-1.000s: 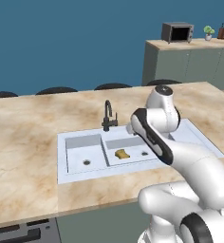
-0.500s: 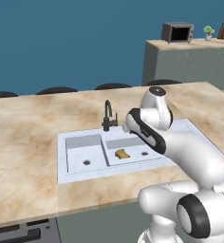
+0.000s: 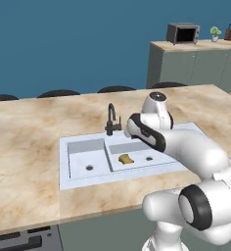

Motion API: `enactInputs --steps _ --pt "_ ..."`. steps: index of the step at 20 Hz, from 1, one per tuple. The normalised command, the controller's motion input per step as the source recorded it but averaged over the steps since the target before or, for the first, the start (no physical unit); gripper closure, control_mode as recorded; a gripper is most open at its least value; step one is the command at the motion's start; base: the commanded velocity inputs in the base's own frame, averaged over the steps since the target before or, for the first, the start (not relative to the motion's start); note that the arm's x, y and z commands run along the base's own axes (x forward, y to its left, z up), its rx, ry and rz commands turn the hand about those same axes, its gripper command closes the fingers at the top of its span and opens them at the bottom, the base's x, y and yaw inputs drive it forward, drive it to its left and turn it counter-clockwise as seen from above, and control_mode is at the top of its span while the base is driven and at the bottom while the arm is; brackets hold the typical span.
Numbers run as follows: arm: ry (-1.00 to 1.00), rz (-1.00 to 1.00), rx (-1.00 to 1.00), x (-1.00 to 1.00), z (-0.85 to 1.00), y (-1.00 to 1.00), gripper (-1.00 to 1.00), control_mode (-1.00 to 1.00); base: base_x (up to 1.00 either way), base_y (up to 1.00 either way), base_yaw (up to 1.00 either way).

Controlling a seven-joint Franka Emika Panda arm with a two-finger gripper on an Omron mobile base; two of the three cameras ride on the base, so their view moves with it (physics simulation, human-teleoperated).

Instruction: Pick up the bar soap and sponge from the sink, and place them back in the cabinet, and close the cabinet doors.

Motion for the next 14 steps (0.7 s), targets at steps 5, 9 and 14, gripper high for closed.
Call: enactInputs --steps 5,9,14 --pt "0.00 0.00 0.00 0.18 -0.23 0.03 -1.00 -1.00 0.00 0.00 0.00" --pt "0.00 0.00 0.00 0.17 -0.22 0.05 -1.00 -1.00 0.00 0.00 0.00" --pt "0.00 0.00 0.00 0.08 -0.32 0.03 -1.00 -1.00 0.00 0.00 0.00"
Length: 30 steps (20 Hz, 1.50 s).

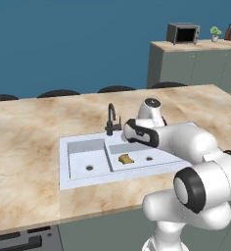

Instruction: Pick up the bar soap and sponge from the sink, and place them back in the cabinet, and close the cabinet doors.

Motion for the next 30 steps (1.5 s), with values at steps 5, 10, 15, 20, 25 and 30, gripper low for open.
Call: enactInputs --steps 5,10,15,20,25,30 --pt "0.00 0.00 0.00 0.00 -0.26 0.00 -1.00 -1.00 0.00 0.00 0.00" --pt "0.00 0.00 0.00 0.00 -0.20 0.00 -1.00 -1.00 0.00 0.00 0.00" --pt "0.00 0.00 0.00 0.02 -0.20 0.01 -1.00 -1.00 0.00 0.00 0.00" --pt "0.00 0.00 0.00 0.04 -0.19 0.06 -1.00 -1.00 0.00 0.00 0.00" --pt "0.00 0.00 0.00 0.04 -0.19 0.08 -1.00 -1.00 0.00 0.00 0.00" --pt "0.00 0.00 0.00 0.10 -0.18 0.05 -1.00 -1.00 0.00 0.00 0.00"
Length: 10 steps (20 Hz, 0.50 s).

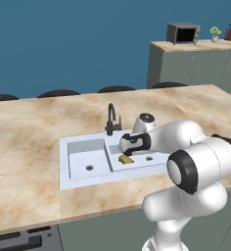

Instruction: Pick up the bar soap and sponge from the sink, and place them back in the cabinet, and close the cabinet doors.

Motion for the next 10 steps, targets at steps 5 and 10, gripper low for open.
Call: enactInputs --steps 5,10 --pt "0.00 0.00 0.00 0.24 -0.12 0.00 -1.00 -1.00 0.00 0.00 0.00" --pt "0.00 0.00 0.00 0.18 -0.10 0.00 -1.00 -1.00 0.00 0.00 0.00"
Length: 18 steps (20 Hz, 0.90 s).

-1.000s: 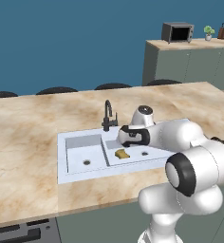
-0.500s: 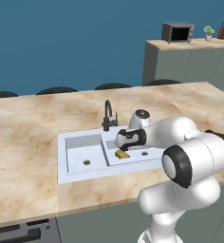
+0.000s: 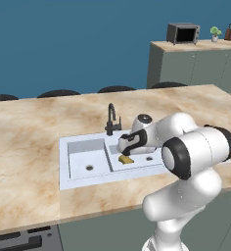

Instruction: Pick up the bar soap and sponge from the sink, and place them back in the cabinet, and close the cabinet doors.

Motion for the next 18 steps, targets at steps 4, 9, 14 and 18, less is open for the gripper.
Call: enactInputs --steps 4,9,14,18 --pt "0.01 0.00 0.00 0.11 -0.14 0.02 -1.00 -1.00 0.00 0.00 0.00" --pt "0.01 0.00 0.00 0.15 -0.19 0.03 -1.00 -1.00 0.00 0.00 0.00" --pt "0.00 0.00 0.00 0.08 -0.12 0.00 -1.00 -1.00 0.00 0.00 0.00" --pt "0.02 0.00 0.00 0.01 -0.10 0.00 -1.00 -1.00 0.00 0.00 0.00"
